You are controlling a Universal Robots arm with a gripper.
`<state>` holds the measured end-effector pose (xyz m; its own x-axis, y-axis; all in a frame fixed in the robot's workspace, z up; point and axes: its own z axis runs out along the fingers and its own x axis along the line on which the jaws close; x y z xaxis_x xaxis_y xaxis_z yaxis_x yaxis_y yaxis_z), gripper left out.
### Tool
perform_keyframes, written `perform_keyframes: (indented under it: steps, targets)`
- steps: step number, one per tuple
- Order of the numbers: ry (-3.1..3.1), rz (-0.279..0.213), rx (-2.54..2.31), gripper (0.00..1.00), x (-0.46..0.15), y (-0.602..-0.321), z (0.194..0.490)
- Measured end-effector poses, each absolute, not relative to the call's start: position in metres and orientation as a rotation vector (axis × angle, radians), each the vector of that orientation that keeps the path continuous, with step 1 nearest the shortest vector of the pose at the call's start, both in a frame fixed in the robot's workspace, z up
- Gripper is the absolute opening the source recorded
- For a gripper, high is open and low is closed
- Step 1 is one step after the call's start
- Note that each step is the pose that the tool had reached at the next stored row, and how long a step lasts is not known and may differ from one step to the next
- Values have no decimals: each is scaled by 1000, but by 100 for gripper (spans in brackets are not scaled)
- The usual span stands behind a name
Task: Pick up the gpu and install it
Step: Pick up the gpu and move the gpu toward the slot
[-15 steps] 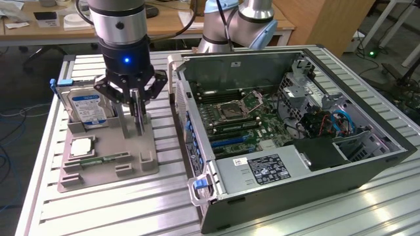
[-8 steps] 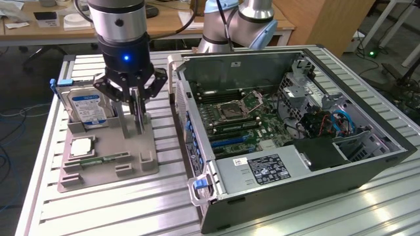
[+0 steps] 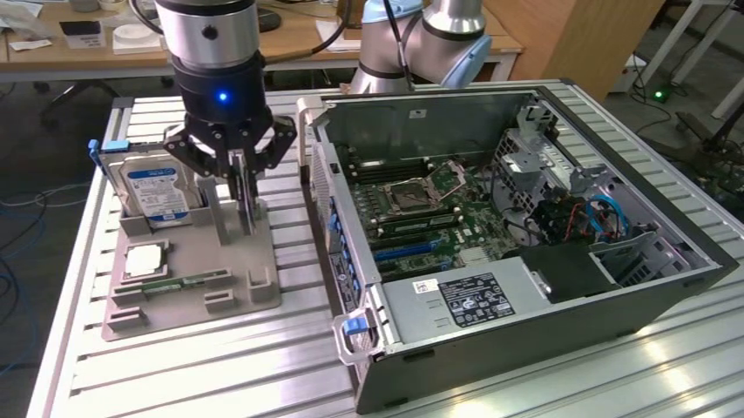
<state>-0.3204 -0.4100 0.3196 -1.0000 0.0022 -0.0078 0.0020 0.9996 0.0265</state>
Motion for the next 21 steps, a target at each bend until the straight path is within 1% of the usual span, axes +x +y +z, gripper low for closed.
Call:
perform_keyframes:
  steps: [21]
  targets:
    - [3134, 41, 3, 27, -320, -410, 326]
